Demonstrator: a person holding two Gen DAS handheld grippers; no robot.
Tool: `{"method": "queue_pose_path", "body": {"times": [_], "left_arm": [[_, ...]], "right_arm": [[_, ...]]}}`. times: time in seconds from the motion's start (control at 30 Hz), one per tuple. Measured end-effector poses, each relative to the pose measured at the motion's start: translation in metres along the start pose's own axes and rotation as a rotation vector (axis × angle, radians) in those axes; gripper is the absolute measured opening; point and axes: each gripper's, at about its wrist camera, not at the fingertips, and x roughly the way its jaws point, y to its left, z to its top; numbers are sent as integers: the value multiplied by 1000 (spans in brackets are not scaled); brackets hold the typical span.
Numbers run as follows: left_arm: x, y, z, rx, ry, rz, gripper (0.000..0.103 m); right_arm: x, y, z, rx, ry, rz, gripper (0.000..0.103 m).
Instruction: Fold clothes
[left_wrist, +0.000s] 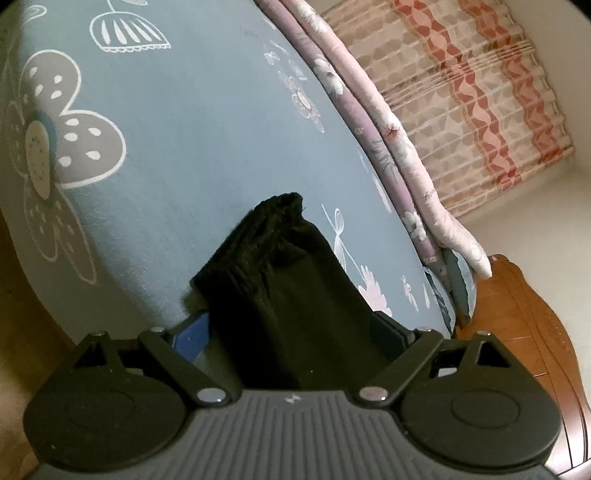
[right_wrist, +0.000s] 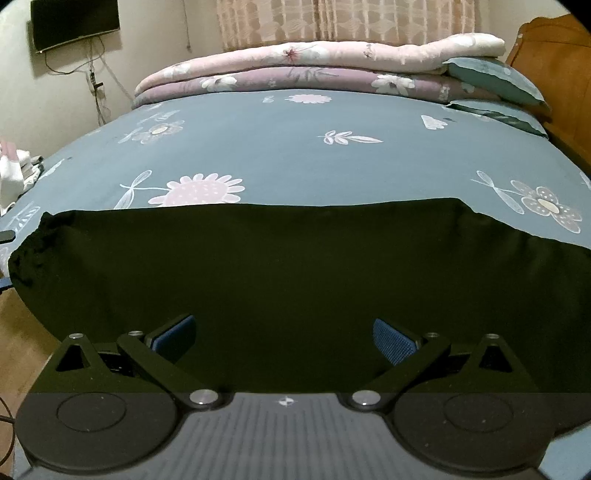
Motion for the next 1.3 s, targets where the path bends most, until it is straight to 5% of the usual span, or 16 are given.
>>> {"method": "queue_pose_path", "body": {"times": [0.37, 0.73, 0.97, 1.13, 1.3], "left_arm": [[-4, 7, -7, -28, 9, -40, 91], [0, 26, -7, -100, 50, -174, 92], [-1, 31, -2, -121, 74, -263, 92], [-1, 30, 1, -110, 89, -304, 92], [-4, 31, 2, -105, 97, -335, 92]], "right_arm": [[4, 17, 11, -62, -7, 46, 103], [31, 155, 49, -477, -53, 292, 103], [53, 255, 39, -721, -45, 406, 103], [62, 298, 25, -813, -38, 411, 103], [69, 321, 17, -849, -30, 379, 88]]}}
